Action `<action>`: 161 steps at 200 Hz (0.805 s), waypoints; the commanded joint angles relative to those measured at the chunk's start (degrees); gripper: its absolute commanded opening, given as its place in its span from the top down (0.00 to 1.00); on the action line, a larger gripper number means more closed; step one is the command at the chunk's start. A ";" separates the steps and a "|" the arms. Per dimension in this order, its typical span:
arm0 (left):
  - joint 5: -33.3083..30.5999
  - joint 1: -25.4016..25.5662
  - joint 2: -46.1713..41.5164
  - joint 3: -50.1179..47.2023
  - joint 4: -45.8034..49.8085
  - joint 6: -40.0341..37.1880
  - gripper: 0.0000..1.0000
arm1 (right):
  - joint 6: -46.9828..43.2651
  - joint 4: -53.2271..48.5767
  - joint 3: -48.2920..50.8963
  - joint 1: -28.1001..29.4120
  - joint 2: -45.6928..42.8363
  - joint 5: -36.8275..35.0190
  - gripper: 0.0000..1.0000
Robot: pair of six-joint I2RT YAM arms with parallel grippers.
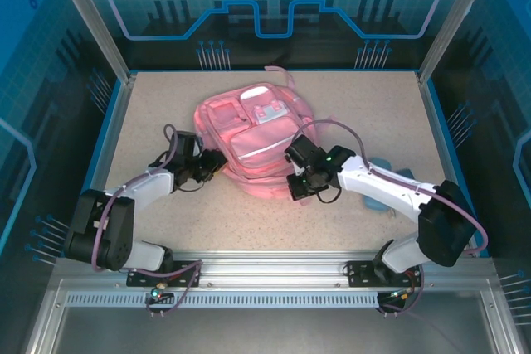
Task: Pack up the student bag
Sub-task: Zip the student bag at the top-center of the table.
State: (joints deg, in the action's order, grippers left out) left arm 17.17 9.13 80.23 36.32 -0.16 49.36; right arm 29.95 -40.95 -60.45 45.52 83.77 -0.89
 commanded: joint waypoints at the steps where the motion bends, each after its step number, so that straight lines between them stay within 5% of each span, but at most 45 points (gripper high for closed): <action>1: -3.85 -1.29 -3.64 2.27 4.17 -2.20 0.50 | 0.61 7.46 -0.34 3.21 1.13 11.19 1.00; 29: -5.86 -1.57 -10.92 0.51 11.46 -1.46 0.32 | 2.25 12.22 -3.28 6.82 6.13 14.40 1.00; 58: -7.40 -1.48 -19.69 -2.86 17.62 1.96 0.25 | 3.21 15.18 -7.44 9.69 11.39 16.07 1.00; 161: -4.20 7.22 -29.83 -12.34 13.33 18.73 0.28 | 2.66 16.27 -17.70 11.68 22.46 21.21 1.00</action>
State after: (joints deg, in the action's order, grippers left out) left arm 11.81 14.44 50.76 26.46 15.90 61.93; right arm 32.99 -27.31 -74.83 56.34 104.18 16.23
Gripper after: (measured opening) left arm 0.738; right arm 0.062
